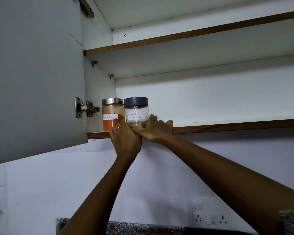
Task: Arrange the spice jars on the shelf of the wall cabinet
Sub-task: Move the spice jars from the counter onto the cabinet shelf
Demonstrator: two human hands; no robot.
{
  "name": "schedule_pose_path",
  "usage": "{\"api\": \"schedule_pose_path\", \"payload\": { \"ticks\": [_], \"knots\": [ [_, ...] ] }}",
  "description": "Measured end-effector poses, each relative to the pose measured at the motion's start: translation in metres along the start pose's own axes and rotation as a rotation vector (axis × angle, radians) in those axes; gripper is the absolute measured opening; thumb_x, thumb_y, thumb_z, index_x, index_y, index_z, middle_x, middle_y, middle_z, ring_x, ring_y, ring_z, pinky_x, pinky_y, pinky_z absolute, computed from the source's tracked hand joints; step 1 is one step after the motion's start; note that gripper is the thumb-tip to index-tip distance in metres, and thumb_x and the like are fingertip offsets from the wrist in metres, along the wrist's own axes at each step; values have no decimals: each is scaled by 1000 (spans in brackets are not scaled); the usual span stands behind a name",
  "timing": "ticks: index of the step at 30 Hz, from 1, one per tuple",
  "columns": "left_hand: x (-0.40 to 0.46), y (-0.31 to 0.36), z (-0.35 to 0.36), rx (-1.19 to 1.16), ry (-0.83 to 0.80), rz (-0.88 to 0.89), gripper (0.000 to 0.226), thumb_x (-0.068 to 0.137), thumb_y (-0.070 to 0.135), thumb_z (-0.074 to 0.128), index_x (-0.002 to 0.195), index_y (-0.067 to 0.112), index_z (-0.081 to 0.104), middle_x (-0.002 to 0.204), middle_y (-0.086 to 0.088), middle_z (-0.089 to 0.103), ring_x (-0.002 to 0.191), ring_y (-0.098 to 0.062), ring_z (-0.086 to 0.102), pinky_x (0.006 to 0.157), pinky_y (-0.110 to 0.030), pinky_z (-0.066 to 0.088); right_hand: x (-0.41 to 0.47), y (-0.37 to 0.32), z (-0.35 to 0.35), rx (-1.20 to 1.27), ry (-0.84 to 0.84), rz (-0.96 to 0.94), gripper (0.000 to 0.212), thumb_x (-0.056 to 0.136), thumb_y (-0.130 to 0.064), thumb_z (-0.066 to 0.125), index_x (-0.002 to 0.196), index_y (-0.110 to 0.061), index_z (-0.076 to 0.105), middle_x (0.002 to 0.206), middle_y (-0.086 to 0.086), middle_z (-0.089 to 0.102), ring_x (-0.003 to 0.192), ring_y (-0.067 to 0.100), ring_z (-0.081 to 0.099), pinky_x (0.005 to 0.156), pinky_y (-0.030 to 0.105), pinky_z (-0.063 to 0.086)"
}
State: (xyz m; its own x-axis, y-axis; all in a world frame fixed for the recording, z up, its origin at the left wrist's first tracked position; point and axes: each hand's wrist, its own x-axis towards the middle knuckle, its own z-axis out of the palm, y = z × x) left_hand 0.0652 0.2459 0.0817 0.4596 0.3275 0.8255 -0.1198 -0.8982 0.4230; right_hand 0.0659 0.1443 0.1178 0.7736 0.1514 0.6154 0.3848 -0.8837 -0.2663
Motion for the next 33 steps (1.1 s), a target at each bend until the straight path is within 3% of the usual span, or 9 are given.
{"api": "schedule_pose_path", "payload": {
  "ticks": [5, 10, 14, 16, 19, 21, 25, 31, 33],
  "knots": [
    [-7, -8, -3, -23, 21, 58, 66, 92, 49, 39, 141, 4, 32, 137, -19, 46, 133, -32, 34, 117, -42, 16, -5, 4, 4, 50, 209, -84, 64, 87, -59, 37, 124, -8, 45, 125, 11, 52, 114, 30, 50, 100, 45, 26],
    [-13, -21, -19, 43, 50, 217, 76, 89, 58, 44, 144, 7, 30, 143, -20, 40, 134, -31, 34, 115, -42, 18, -19, 15, 1, -134, 270, -138, 62, 91, -57, 34, 123, -7, 49, 129, 14, 51, 119, 31, 45, 100, 41, 27],
    [-27, -36, -28, 173, -3, 289, 74, 89, 61, 39, 139, 7, 36, 143, -18, 39, 136, -31, 31, 117, -43, 11, -40, 35, 9, -310, 295, -239, 59, 91, -52, 34, 132, -9, 41, 134, 12, 47, 124, 28, 40, 107, 38, 19],
    [-35, -44, -29, 206, -26, 305, 75, 88, 58, 39, 143, 8, 29, 148, -16, 33, 139, -32, 26, 118, -42, 8, -52, 45, 13, -386, 295, -282, 65, 89, -48, 32, 141, -9, 32, 140, 12, 41, 130, 27, 35, 112, 39, 13],
    [-55, -50, -27, 223, -15, 273, 76, 87, 56, 35, 147, 11, 22, 153, -10, 27, 142, -27, 22, 119, -40, 5, -73, 56, 24, -386, 349, -294, 66, 88, -42, 29, 146, -11, 26, 151, 9, 30, 140, 26, 26, 114, 38, 10],
    [-80, -54, -21, 220, -20, 256, 71, 87, 53, 32, 144, 12, 27, 150, -9, 32, 140, -25, 27, 119, -41, 5, -93, 64, 34, -366, 352, -273, 65, 88, -39, 27, 147, -11, 25, 154, 7, 26, 143, 26, 22, 113, 37, 9],
    [-160, -65, 6, 76, -133, 296, 59, 87, 38, 38, 139, 9, 36, 141, -8, 43, 132, -24, 37, 119, -42, 9, -150, 94, 72, -365, 175, -283, 59, 88, -32, 33, 143, -10, 31, 152, 10, 27, 142, 29, 20, 110, 40, 12],
    [-316, -80, 56, -115, -463, 285, 52, 84, 26, 53, 130, 4, 45, 128, -15, 54, 118, -31, 49, 109, -48, 31, -271, 170, 138, -296, -161, -229, 50, 83, -23, 50, 131, -9, 45, 139, 11, 41, 130, 32, 35, 101, 43, 26],
    [-364, -84, 68, -154, -603, 268, 53, 82, 23, 56, 130, 6, 45, 128, -13, 54, 118, -29, 50, 110, -47, 29, -313, 196, 154, -314, -299, -178, 52, 84, -27, 51, 133, -11, 43, 141, 10, 39, 130, 30, 34, 100, 43, 27]
  ]
}}
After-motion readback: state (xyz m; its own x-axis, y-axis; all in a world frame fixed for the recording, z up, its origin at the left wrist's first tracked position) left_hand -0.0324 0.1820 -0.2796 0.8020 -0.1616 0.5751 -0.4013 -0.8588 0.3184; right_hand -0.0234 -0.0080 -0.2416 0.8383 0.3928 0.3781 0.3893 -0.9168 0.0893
